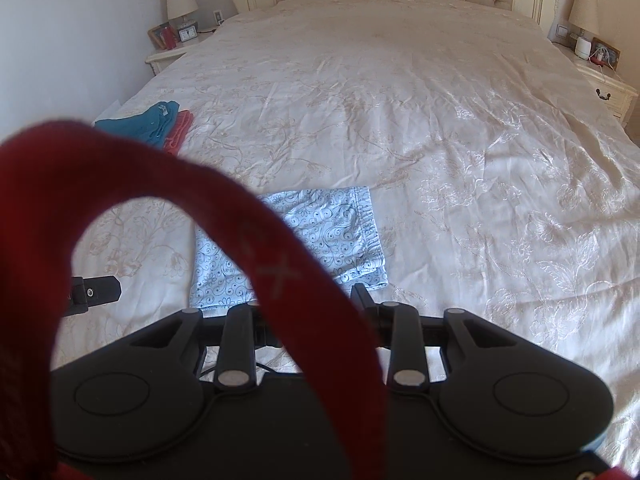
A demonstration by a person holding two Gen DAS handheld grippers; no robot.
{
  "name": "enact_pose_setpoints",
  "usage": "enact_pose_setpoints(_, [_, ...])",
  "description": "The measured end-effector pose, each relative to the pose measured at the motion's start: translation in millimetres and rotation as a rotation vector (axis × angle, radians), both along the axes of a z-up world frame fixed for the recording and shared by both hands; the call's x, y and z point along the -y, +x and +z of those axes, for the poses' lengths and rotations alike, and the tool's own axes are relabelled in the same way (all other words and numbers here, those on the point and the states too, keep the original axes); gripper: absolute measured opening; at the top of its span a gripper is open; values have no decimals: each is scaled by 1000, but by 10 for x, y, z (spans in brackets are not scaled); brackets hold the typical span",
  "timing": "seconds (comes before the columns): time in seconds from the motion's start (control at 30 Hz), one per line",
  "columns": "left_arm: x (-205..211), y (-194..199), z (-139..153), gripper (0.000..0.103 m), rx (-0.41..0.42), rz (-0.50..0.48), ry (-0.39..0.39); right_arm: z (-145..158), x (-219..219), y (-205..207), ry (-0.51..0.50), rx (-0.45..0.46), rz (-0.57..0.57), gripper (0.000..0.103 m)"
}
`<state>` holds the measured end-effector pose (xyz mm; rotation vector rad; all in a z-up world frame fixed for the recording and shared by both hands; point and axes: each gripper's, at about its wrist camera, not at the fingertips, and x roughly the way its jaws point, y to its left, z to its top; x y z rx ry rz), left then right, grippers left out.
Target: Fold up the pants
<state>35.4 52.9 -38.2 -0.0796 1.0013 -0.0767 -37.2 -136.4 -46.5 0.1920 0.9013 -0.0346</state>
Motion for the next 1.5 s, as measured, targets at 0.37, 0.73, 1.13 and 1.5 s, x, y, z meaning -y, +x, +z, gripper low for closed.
enact_pose_setpoints(0.37, [96, -78, -56, 15, -80, 55, 97, 97, -115, -99, -15, -12, 0, 42])
enact_pose_setpoints(0.73, [93, -116, -128, 15, -159, 77, 155, 117, -220, -104, -25, -30, 18, 42])
enact_pose_setpoints(1.13, [119, -101, -136, 15, -154, 22, 146, 81, -271, -84, -4, -48, 29, 42])
enact_pose_setpoints(1.5, [118, -57, -174, 15, -174, 6, 172, 50, -309, -65, 5, -63, 22, 42])
